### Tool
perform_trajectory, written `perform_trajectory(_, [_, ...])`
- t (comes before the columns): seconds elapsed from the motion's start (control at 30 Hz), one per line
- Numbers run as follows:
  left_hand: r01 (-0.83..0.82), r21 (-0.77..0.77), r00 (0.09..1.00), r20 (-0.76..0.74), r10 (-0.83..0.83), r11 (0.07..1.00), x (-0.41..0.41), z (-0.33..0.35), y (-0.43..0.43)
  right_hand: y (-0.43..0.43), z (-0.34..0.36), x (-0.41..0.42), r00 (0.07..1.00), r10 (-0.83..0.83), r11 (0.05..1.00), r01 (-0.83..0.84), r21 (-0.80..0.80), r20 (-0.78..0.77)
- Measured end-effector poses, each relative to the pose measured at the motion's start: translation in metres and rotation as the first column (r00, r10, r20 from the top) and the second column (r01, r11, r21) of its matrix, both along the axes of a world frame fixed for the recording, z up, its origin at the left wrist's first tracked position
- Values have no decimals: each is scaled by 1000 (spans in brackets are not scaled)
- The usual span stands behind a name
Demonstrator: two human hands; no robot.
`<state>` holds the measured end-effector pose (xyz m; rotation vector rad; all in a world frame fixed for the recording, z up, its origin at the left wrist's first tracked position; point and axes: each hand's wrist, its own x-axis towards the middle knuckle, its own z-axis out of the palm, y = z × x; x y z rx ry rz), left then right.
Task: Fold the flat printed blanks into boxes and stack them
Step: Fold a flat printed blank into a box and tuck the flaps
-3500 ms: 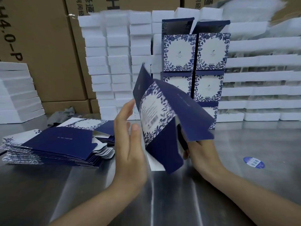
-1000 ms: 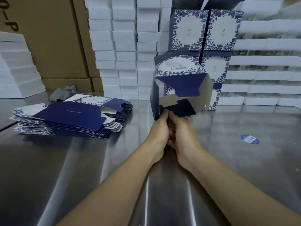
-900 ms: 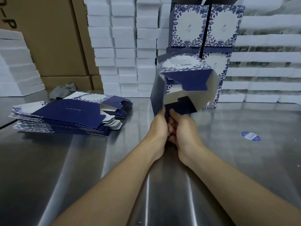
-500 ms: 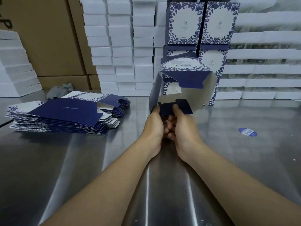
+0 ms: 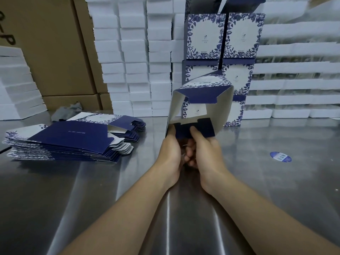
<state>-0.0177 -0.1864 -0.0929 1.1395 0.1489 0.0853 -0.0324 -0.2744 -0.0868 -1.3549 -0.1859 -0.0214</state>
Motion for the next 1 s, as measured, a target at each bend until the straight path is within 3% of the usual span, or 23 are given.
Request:
perform_trajectory(0.3, [3, -7, 1000, -11, -3, 1000, 0, -1, 0, -1, -2, 1, 1000, -11, 1000, 11, -3, -2])
perform_trajectory(0.6, [-45, -33, 999, -21, 45, 998, 3, -1, -1, 1, -1, 5, 997, 0, 994, 9, 107, -82])
perform_trajectory(1.0, [-26, -25, 1000, -14, 26, 999, 2, 0, 1, 1, -2, 13, 994, 59, 997, -55, 50, -90])
